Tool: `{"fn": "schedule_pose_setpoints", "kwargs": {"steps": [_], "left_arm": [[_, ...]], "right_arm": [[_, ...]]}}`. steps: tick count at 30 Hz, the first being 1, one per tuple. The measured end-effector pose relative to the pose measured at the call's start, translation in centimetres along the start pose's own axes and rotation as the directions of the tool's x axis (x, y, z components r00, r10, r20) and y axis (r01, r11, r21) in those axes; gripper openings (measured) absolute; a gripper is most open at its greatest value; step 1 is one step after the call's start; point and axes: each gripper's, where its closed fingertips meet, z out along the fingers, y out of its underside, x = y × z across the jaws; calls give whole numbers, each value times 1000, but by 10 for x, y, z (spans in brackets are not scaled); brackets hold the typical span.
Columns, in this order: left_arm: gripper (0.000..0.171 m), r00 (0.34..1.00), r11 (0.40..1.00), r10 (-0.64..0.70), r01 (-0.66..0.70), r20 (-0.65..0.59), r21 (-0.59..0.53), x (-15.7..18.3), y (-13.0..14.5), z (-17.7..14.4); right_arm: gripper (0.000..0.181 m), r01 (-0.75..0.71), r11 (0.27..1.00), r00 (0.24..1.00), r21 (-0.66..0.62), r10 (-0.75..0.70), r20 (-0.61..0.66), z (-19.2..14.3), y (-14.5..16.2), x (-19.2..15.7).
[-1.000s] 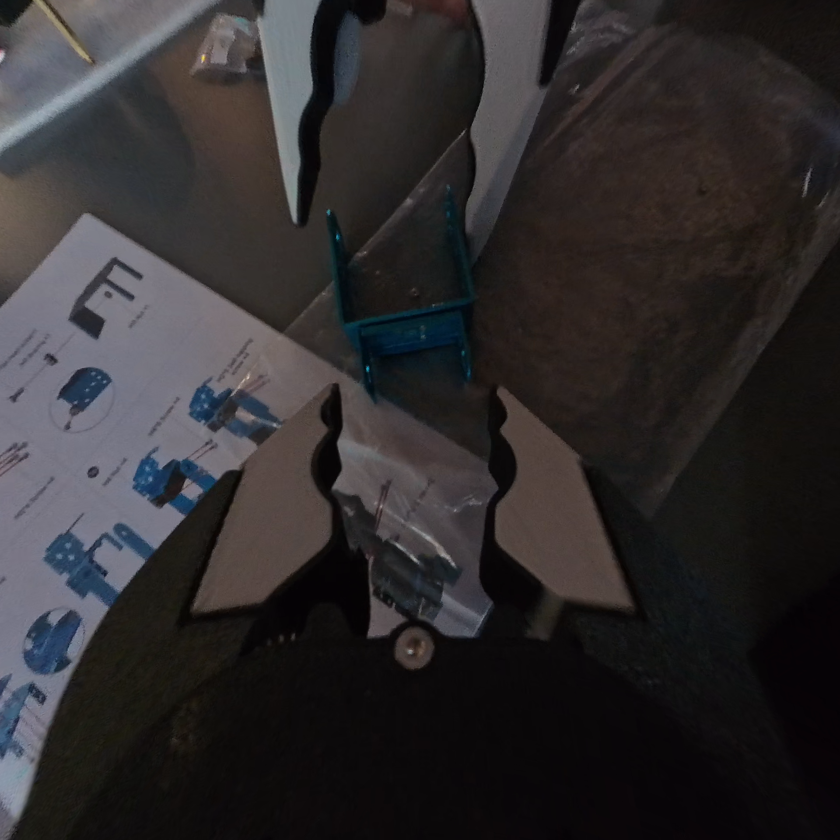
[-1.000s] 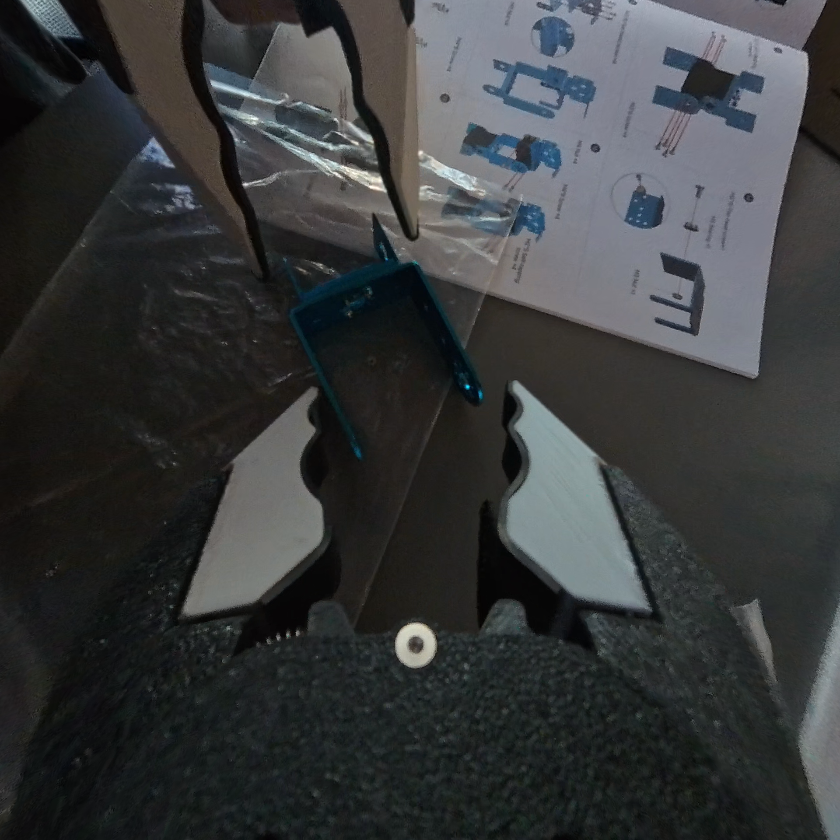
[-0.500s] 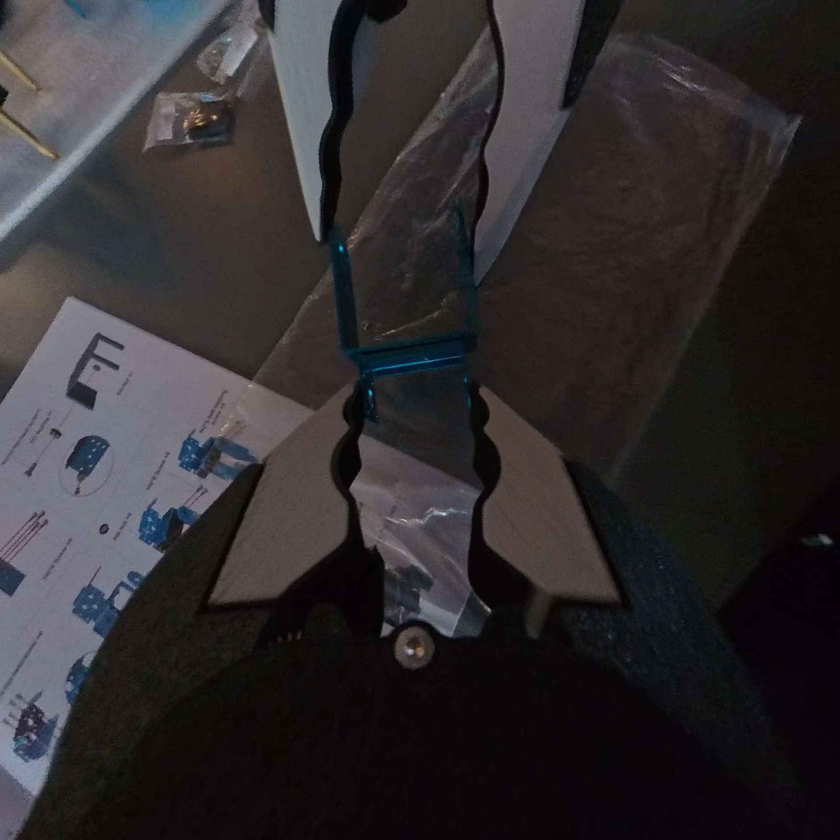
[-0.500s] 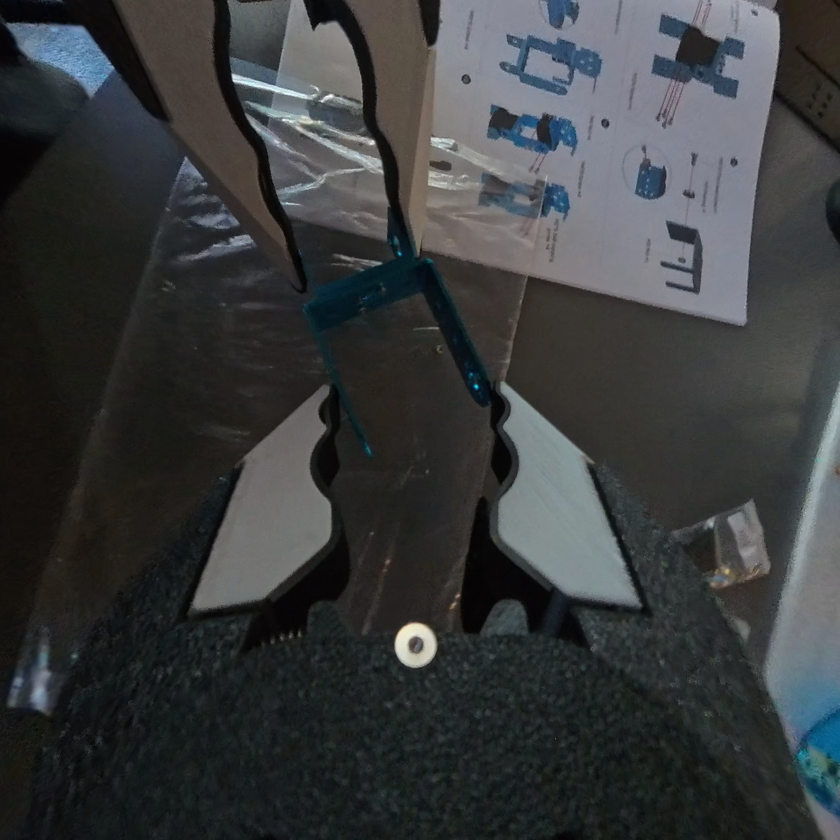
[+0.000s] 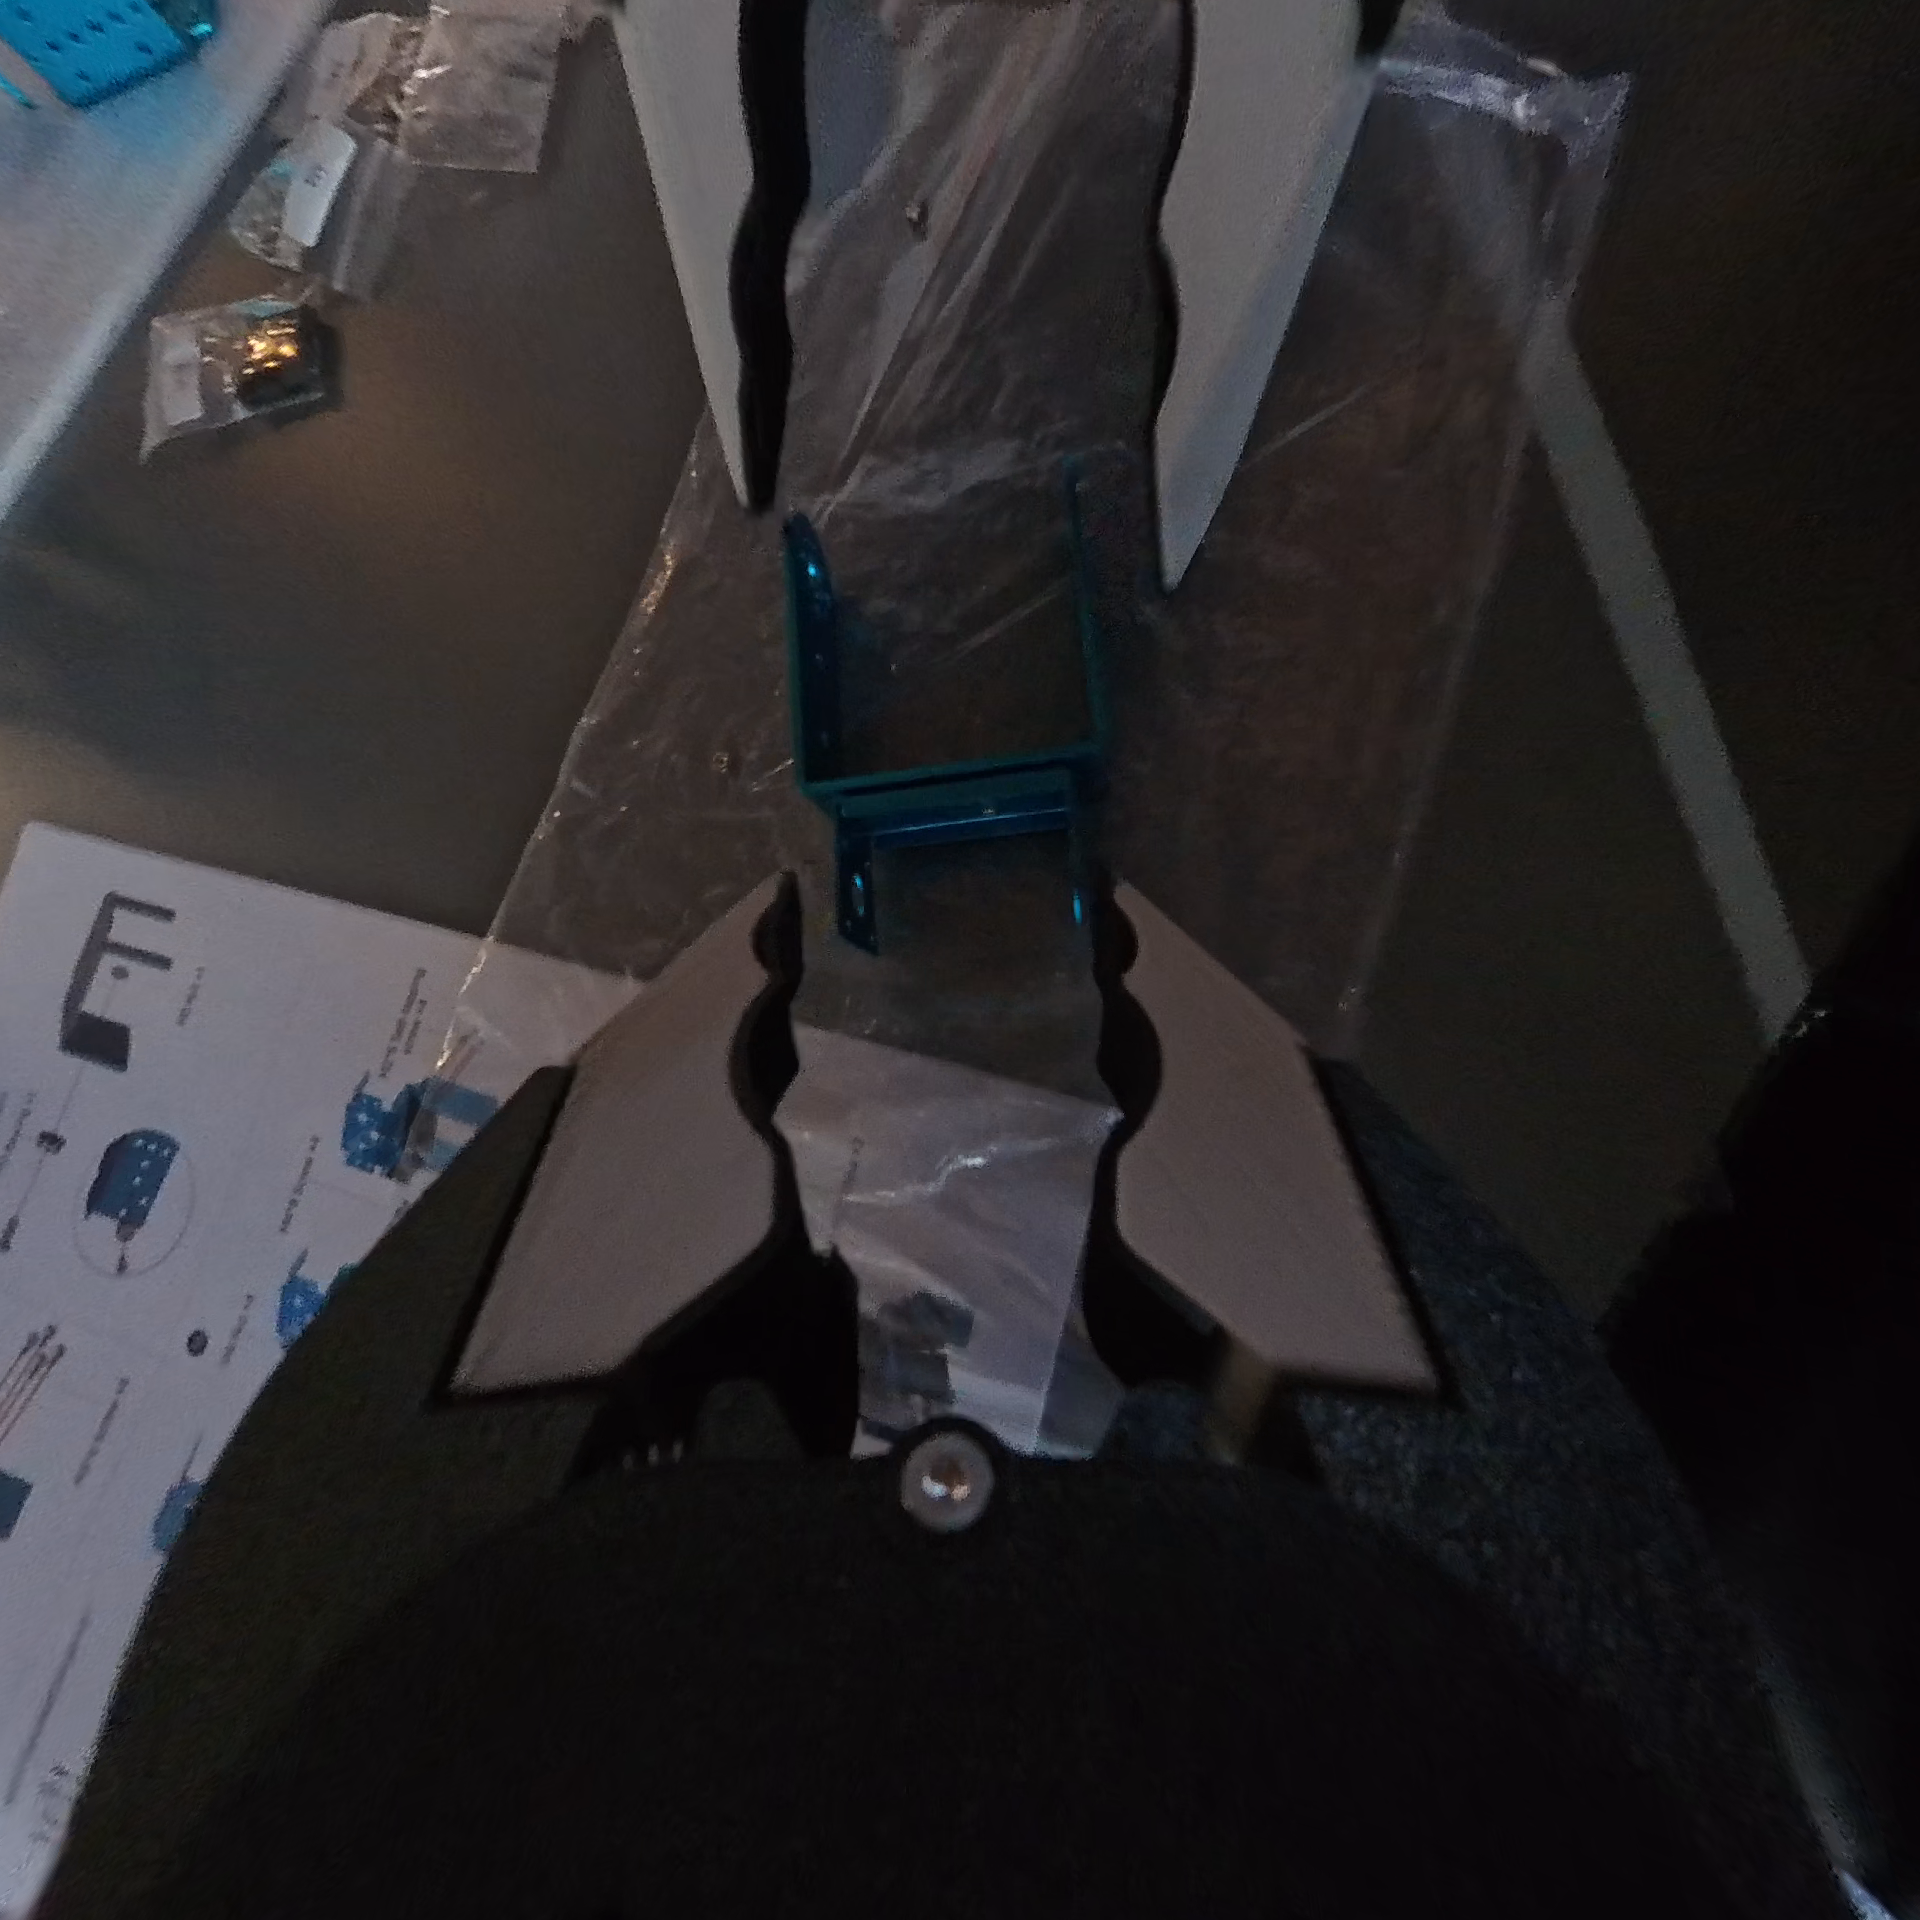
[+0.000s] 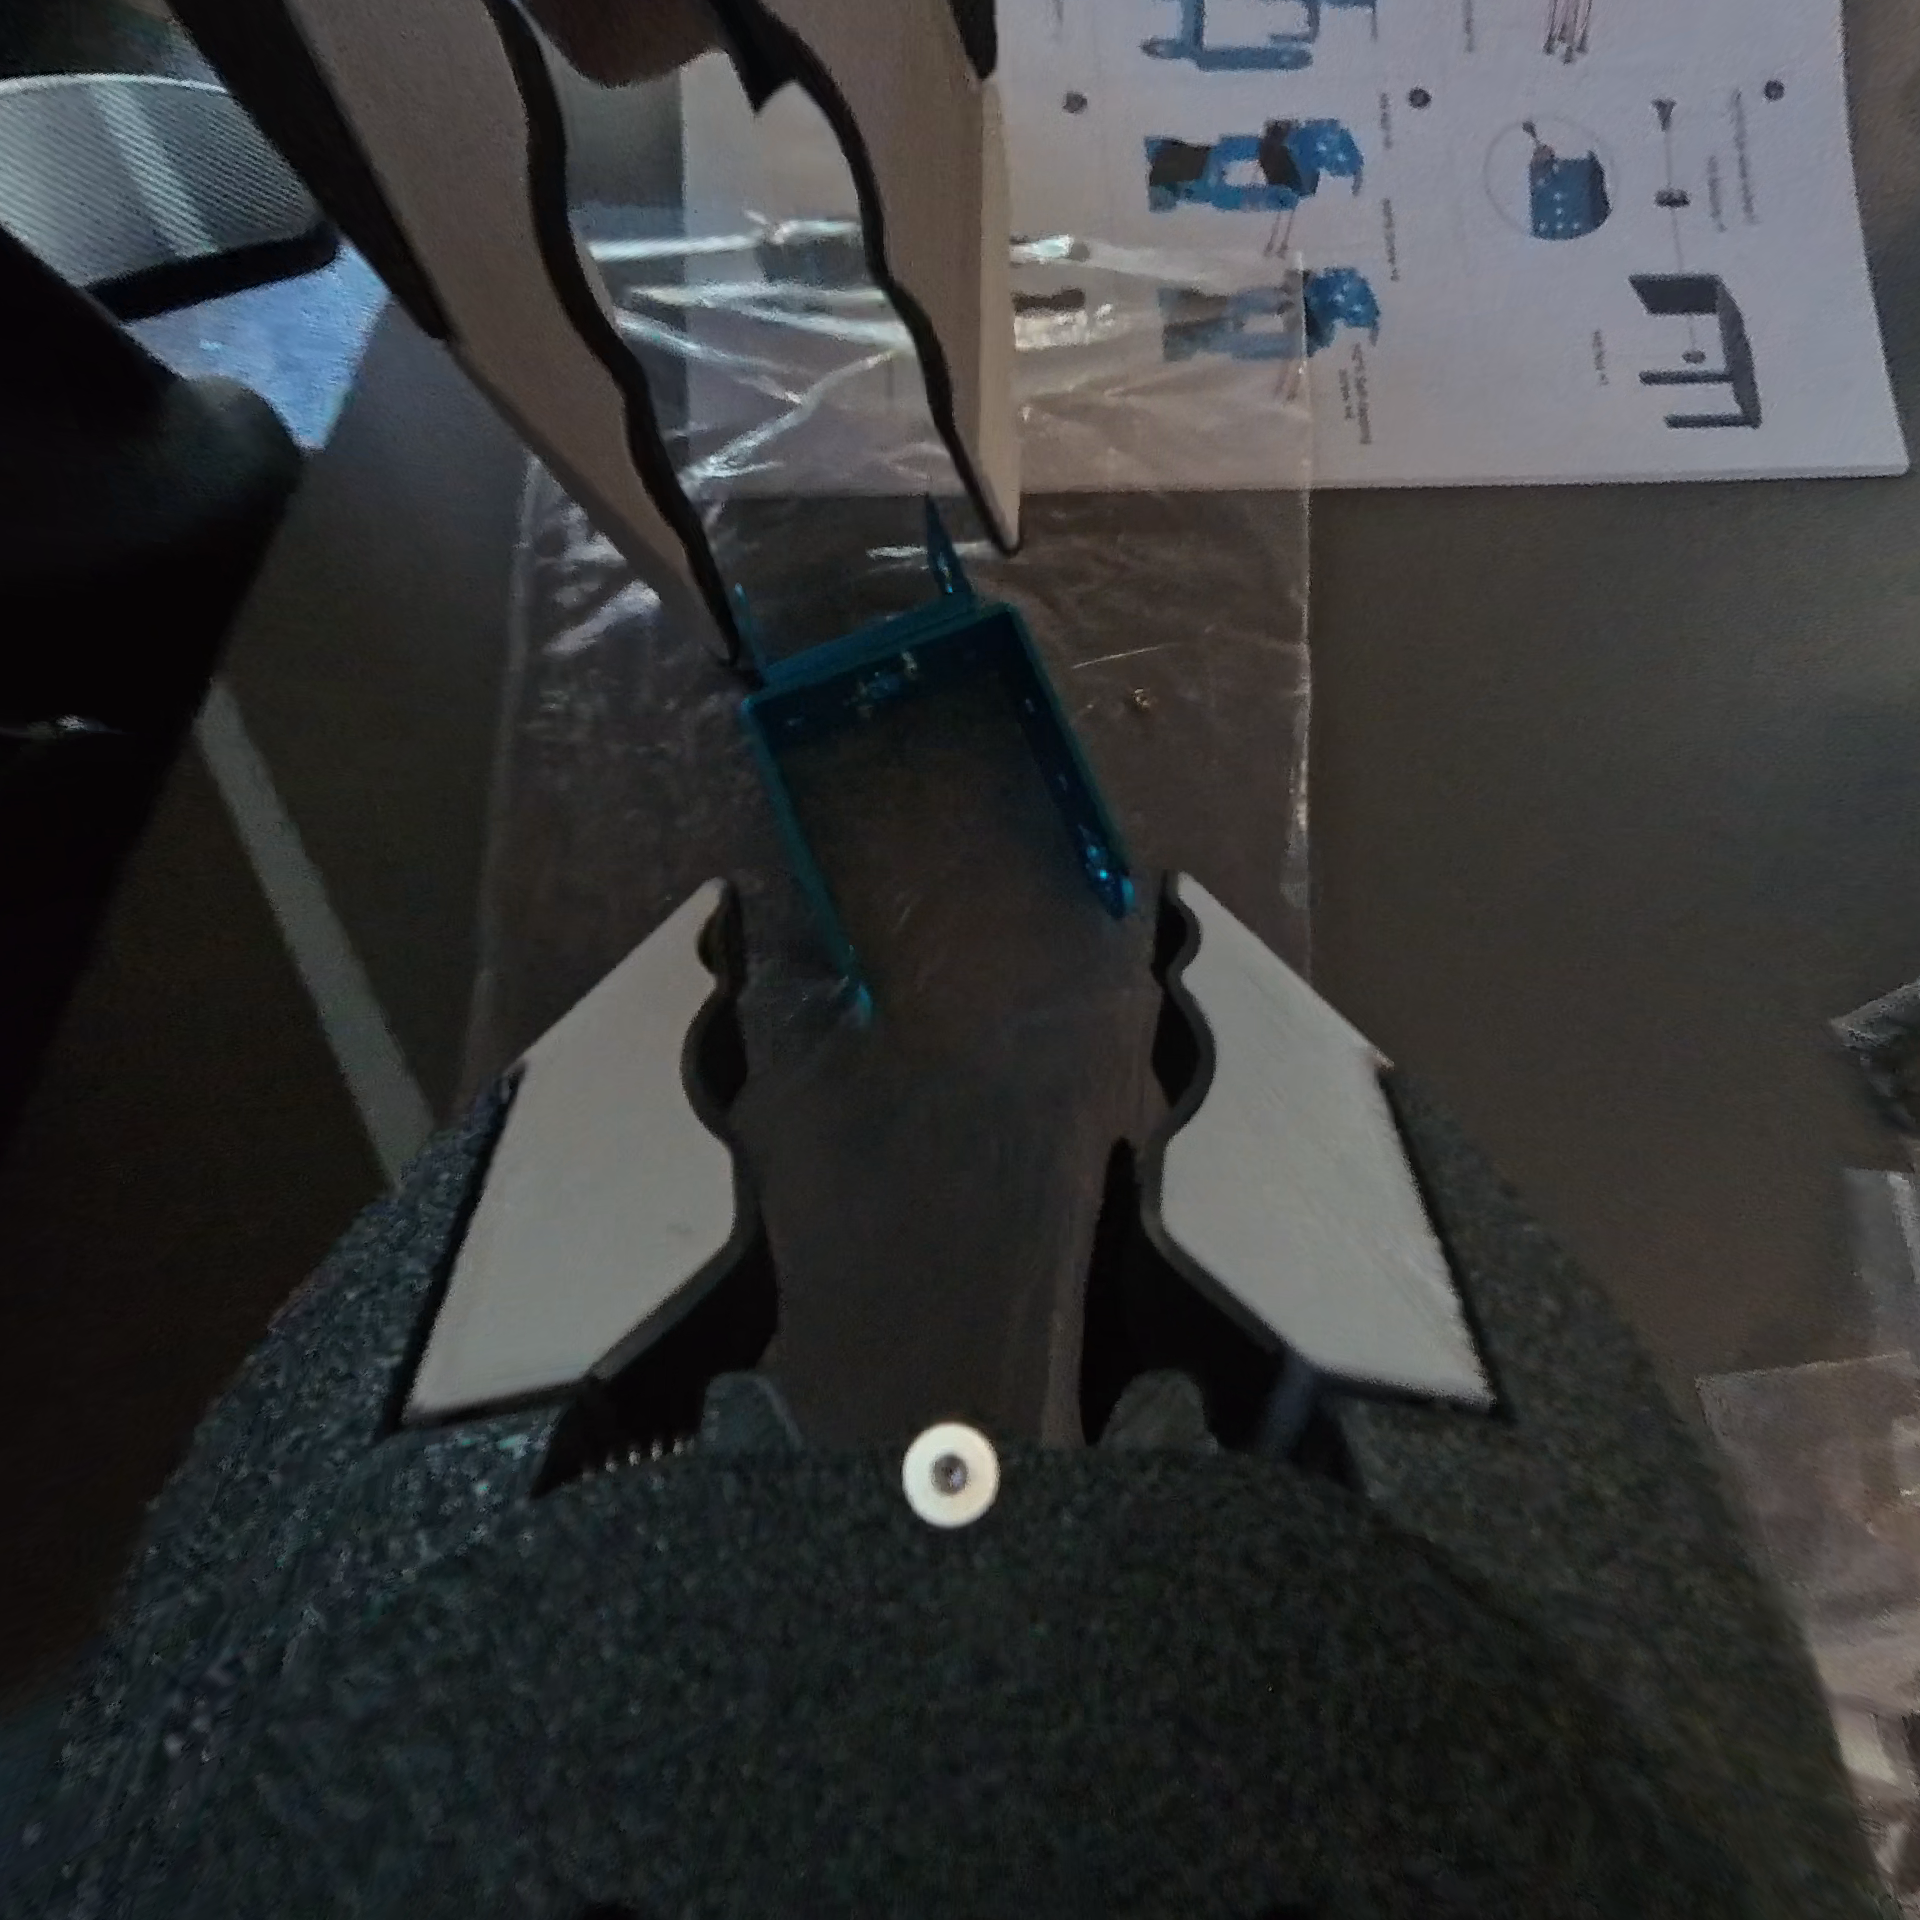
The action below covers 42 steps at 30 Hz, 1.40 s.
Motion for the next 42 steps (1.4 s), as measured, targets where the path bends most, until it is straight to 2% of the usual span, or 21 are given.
{"fn": "schedule_pose_setpoints", "kwargs": {"steps": [1,2,4,6,7,9,10,13,15,18,23,28,42], "left_arm": [[60,1000,1000,-17,17,6,12,1,0,-4],[61,999,999,-40,39,13,29,1,0,-9],[62,995,993,-90,86,51,81,0,-2,-23],[61,984,978,-152,137,90,158,-2,-7,-37],[61,976,966,-186,161,111,203,-2,-10,-44],[61,961,931,-250,206,116,300,4,-18,-58],[60,952,911,-281,226,118,345,7,-21,-64],[59,926,866,-354,270,133,421,21,-17,-77],[58,912,845,-379,273,155,460,34,-10,-85],[57,893,826,-417,294,171,481,50,8,-91],[57,868,809,-462,329,183,487,67,37,-93],[57,870,827,-448,314,208,467,76,51,-96],[57,871,826,-447,316,201,468,79,55,-98]], "right_arm": [[85,1,1000,1000,3,-1,24,-9,-2,1],[82,6,1000,999,3,-6,42,-20,-5,4],[63,3,1000,997,25,-5,78,-42,-18,17],[39,33,999,990,17,-35,139,-50,-32,28],[41,66,998,988,-2,-65,144,-44,-37,37],[28,168,982,969,-88,-149,196,-22,-36,44],[28,216,966,961,-144,-185,204,-8,-34,48],[22,386,885,911,-261,-322,258,22,-24,46],[12,496,823,860,-278,-420,291,30,-20,41],[10,582,760,809,-289,-507,297,37,-23,41],[11,642,687,764,-340,-538,356,42,-21,45],[10,639,680,763,-359,-504,405,45,-21,40],[8,633,669,768,-390,-478,427,43,-18,42]]}}
